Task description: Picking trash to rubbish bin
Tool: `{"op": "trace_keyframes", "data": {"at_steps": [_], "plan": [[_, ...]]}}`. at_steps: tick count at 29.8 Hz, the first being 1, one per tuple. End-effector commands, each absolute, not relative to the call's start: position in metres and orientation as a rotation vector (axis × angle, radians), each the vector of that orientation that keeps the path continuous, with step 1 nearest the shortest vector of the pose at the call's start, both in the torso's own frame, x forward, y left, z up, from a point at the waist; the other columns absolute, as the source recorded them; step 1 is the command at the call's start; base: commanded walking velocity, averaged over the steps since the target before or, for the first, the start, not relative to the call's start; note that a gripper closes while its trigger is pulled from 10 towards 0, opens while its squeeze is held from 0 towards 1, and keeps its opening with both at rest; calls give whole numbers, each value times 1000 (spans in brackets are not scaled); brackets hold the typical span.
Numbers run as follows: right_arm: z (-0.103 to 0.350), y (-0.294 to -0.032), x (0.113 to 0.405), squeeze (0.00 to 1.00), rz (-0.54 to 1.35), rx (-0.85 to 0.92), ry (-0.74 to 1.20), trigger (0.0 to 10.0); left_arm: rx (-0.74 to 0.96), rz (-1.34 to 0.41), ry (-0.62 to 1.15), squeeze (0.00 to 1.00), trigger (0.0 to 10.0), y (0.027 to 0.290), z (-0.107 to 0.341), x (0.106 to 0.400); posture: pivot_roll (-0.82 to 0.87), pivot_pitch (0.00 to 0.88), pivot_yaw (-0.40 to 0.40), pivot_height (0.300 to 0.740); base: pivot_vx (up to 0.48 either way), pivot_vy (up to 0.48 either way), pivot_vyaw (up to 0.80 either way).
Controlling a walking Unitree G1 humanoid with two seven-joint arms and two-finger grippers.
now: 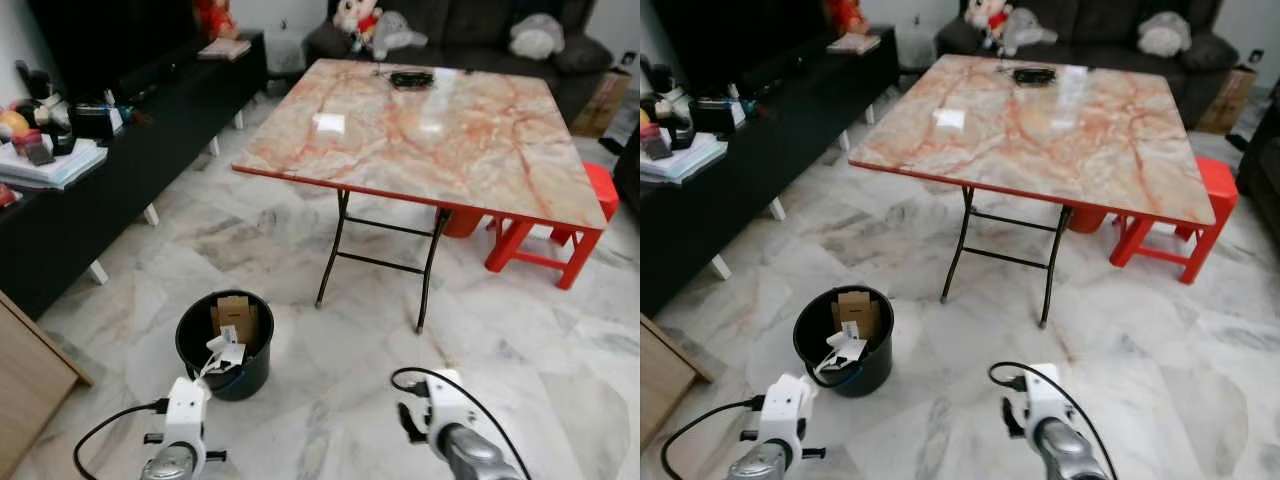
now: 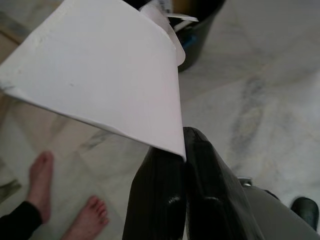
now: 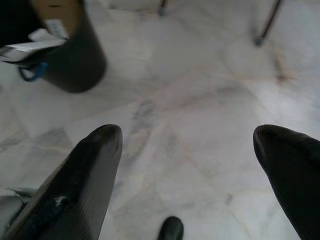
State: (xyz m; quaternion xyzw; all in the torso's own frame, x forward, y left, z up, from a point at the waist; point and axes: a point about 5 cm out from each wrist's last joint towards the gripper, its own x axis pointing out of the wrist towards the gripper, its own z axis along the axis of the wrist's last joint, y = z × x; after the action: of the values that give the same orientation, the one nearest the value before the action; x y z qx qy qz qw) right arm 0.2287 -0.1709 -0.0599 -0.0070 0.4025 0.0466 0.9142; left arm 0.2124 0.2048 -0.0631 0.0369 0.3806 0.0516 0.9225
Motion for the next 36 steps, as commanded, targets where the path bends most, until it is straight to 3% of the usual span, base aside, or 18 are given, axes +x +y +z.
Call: {"op": "trace_keyframes", "data": {"at_steps": [1, 11, 17, 36], "plan": [[-59, -176, 228, 0, 84, -19, 827, 10000, 85, 103, 790, 0, 10000, 204, -64, 211, -28, 0, 6, 740, 0, 0, 800], [-58, -174, 230, 0, 103, -16, 814, 10000, 84, 105, 785, 0, 10000, 204, -64, 211, -26, 0, 6, 740, 0, 0, 748], [-55, -171, 235, 0, 109, 15, 793, 10000, 78, 105, 762, 0, 10000, 204, -61, 215, -27, 0, 3, 740, 90, 0, 0], [-54, -171, 237, 0, 104, 24, 782, 10000, 72, 120, 756, 0, 10000, 205, -61, 216, -22, 0, -2, 740, 344, 0, 0]]}}
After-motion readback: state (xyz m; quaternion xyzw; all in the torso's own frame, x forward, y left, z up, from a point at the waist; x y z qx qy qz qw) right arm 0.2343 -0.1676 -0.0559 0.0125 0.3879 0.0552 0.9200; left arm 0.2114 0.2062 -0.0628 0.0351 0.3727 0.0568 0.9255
